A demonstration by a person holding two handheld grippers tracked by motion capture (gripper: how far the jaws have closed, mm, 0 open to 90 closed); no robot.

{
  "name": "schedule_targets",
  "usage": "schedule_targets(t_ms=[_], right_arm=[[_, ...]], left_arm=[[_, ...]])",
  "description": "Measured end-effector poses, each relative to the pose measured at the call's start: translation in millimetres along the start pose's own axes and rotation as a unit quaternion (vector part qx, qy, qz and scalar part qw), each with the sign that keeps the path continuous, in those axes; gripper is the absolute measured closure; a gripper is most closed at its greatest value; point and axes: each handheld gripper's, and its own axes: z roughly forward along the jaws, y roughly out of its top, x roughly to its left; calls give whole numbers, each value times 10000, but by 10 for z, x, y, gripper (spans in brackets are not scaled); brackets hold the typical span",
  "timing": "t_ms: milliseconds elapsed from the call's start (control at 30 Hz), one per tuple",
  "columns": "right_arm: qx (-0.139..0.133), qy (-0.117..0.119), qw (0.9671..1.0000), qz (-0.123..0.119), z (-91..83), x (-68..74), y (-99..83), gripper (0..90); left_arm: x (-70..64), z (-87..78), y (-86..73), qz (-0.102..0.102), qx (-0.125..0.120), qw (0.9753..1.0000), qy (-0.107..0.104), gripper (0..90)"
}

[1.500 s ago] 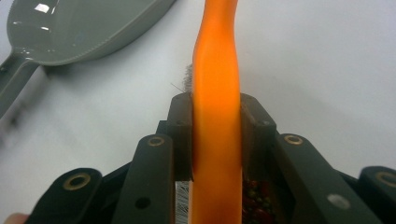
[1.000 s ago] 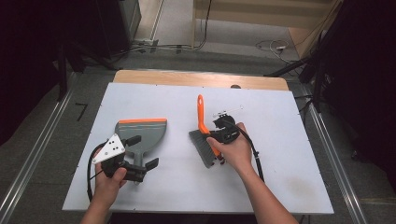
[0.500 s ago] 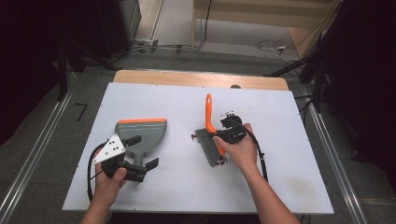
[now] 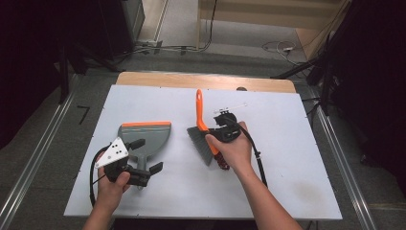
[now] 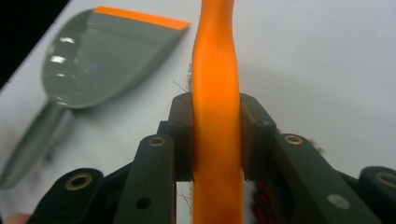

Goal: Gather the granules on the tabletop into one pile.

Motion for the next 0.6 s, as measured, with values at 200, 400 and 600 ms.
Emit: schedule_targets(t_ms=[200, 400, 600], right_arm=[[102, 95, 9998, 167, 235, 67, 82, 689], [246, -213, 9988, 363, 371, -65, 92, 685], [341, -558, 9966, 493, 312, -174, 62, 680]], left_arm=[[17, -19, -5, -33, -24, 10000, 10, 0], [23, -20, -9, -27, -28, 10000, 12, 0], [17, -17, -11, -23, -2, 10000, 14, 0]])
